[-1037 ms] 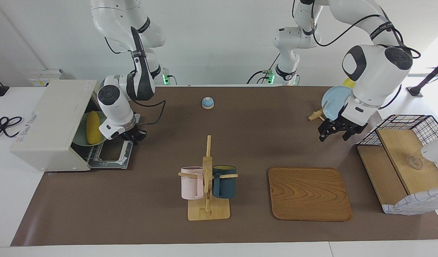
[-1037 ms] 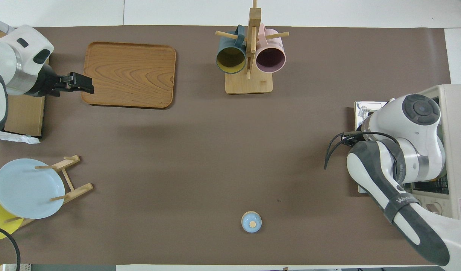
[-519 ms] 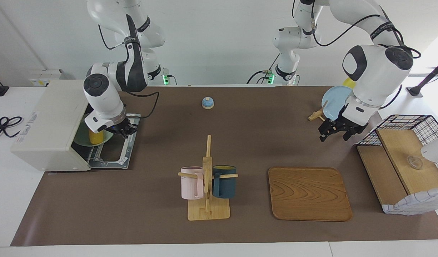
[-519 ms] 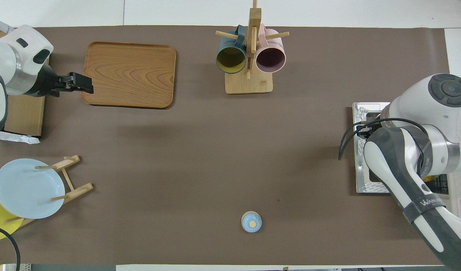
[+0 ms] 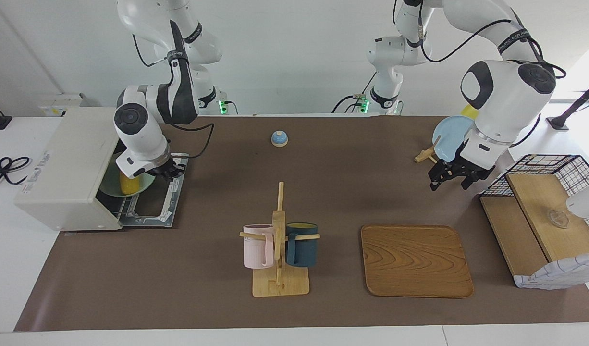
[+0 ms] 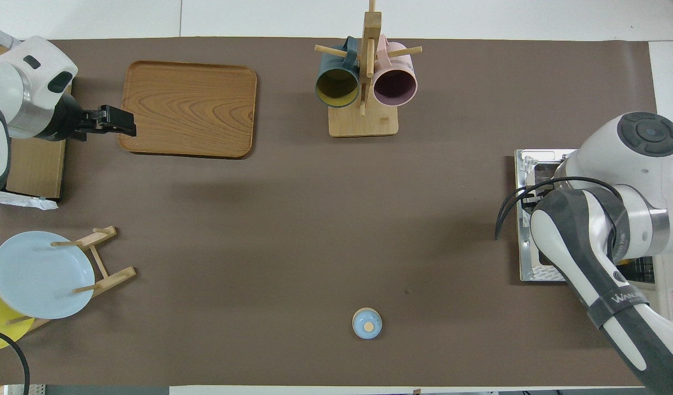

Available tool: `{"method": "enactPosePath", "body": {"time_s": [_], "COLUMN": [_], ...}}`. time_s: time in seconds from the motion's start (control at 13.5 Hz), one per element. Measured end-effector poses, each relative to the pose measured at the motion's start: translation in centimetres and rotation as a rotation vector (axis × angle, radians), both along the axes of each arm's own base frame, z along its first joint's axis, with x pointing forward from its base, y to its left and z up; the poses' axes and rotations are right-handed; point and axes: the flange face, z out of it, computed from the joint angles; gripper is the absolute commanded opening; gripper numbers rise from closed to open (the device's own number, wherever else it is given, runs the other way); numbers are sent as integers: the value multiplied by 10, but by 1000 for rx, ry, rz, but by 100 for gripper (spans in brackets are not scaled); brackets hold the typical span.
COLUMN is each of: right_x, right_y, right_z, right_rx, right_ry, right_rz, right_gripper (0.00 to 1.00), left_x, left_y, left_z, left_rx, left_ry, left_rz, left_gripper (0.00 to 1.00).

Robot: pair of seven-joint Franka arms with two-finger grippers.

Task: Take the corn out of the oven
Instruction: 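Pull the green plate with corn out of the oven with the right gripper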

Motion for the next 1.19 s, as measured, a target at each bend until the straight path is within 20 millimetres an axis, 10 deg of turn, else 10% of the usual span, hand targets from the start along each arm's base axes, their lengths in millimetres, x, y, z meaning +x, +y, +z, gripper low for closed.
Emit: {"method": "enactPosePath", "body": {"time_s": [0.37, 0.74, 0.89, 1.19], "right_x": [-13, -27, -33, -41], "right_y": [-21, -41, -44, -36], "right_z": [30, 2, -7, -6], "right_rx": [-53, -39, -34, -31], "right_ry": [0, -36, -45, -48], "right_rz": [-9, -24, -17, 24], "right_gripper": [49, 43, 0, 0], "left_x": [0, 0, 1, 1], "left_y": [0, 1, 3, 2], "left_z": [0, 0, 1, 1], "left_rx": [0, 0, 0, 0], "left_ry": [-1, -1, -4, -7], "left_rz": [0, 2, 5, 5], "left_gripper": [100, 100, 100, 100]}}
